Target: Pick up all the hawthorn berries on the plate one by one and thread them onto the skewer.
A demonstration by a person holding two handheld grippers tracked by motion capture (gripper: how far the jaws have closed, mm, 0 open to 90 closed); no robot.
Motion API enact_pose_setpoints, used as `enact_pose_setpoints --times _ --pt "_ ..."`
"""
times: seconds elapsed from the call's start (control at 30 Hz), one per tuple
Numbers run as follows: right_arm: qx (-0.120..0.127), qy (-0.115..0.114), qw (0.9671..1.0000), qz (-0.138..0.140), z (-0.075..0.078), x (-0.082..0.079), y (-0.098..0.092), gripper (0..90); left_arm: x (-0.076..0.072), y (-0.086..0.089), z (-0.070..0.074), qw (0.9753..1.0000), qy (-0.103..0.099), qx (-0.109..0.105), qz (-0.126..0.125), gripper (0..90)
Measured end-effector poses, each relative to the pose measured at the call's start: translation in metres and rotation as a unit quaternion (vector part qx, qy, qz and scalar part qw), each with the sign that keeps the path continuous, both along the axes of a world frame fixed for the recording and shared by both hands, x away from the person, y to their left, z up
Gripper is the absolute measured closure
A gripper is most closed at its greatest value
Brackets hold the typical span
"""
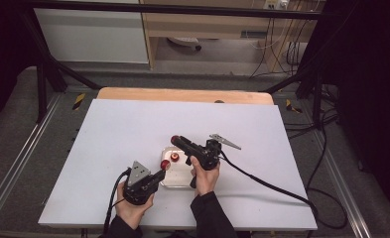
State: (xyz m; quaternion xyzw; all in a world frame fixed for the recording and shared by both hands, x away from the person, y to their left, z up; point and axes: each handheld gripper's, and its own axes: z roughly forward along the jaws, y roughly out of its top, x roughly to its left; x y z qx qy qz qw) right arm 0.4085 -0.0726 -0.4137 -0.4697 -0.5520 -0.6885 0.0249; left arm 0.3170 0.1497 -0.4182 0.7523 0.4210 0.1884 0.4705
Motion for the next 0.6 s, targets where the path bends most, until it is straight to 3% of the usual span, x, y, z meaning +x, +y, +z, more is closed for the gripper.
enact_pose_setpoints --times 0.03,0.1,0.17,0.3,0.6 --pt "0.0 -0.005 1.0 -0.009 -0.0007 0.0001 0.0002 63.4 -0.0004 -0.0003 -0.0013 1.0 0.006 0.003 -0.003 88.9" --pt "0.005 -0.011 0.9996 -0.024 0.0016 0.0012 -0.0026 63.4 -0.0029 0.0009 -0.004 1.0 -0.001 0.004 -0.003 88.9" --pt "0.011 -0.004 0.9998 -0.014 0.0059 0.0031 -0.0042 63.4 -0.0007 0.0031 -0.0023 1.0 -0.001 0.0 -0.006 88.9" --pt "-0.009 -0.003 0.9999 0.004 0.0047 0.0008 -0.0045 63.4 0.0008 0.0033 -0.0028 0.9999 0.003 -0.005 -0.009 88.9" --pt "-0.022 -0.022 0.9995 0.006 0.0018 -0.0057 -0.0018 63.3 0.0005 0.0035 -0.0034 0.9999 0.007 -0.014 -0.005 88.8"
